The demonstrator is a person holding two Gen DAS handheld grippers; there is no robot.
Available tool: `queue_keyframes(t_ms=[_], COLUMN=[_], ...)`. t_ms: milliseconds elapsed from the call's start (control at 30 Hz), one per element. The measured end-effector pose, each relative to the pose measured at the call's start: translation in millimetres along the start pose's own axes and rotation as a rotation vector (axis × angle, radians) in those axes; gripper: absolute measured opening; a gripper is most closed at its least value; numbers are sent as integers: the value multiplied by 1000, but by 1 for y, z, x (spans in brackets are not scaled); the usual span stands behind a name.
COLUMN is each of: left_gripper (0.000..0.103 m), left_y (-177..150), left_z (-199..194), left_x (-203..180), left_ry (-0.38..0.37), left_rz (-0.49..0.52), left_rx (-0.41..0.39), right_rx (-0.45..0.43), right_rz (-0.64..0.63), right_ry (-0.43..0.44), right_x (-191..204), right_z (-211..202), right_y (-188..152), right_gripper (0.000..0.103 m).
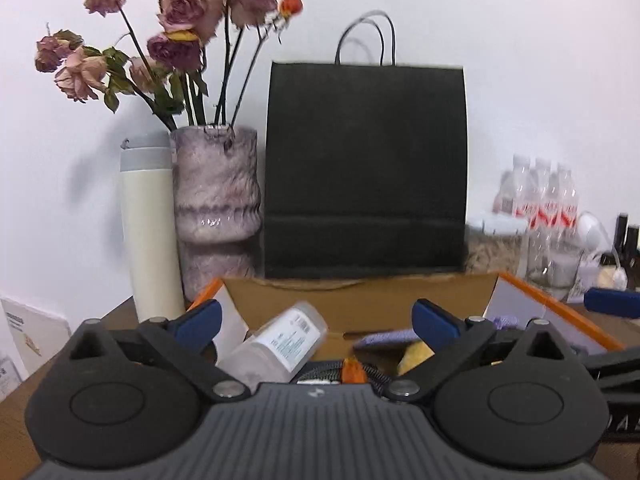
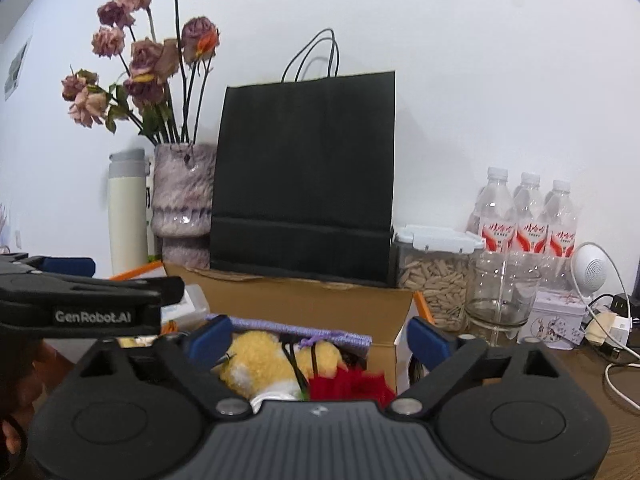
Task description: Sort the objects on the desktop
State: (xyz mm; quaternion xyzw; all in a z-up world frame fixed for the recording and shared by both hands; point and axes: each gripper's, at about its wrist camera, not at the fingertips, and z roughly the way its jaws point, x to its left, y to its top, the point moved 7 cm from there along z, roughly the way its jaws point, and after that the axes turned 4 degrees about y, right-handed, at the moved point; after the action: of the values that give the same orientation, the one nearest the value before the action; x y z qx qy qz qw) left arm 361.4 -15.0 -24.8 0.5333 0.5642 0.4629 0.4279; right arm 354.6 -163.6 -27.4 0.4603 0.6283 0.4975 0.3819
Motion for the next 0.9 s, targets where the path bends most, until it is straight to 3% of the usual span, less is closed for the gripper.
queue_keyframes(t_ms=[533,900], left_gripper=[103,103], left_y=[-4,-13], left_z=[-16,-57], left_x=[-2,12], left_ry=[13,52], left_rz=[12,11], left_rx=[-53,-50], right_rx=[-25,-39], right_rz=[-23,-22], right_ry=[-11,-10], right_x=[7,19], right_z=[-10,-52], right_y=[-4,-10], right_gripper=[103,103])
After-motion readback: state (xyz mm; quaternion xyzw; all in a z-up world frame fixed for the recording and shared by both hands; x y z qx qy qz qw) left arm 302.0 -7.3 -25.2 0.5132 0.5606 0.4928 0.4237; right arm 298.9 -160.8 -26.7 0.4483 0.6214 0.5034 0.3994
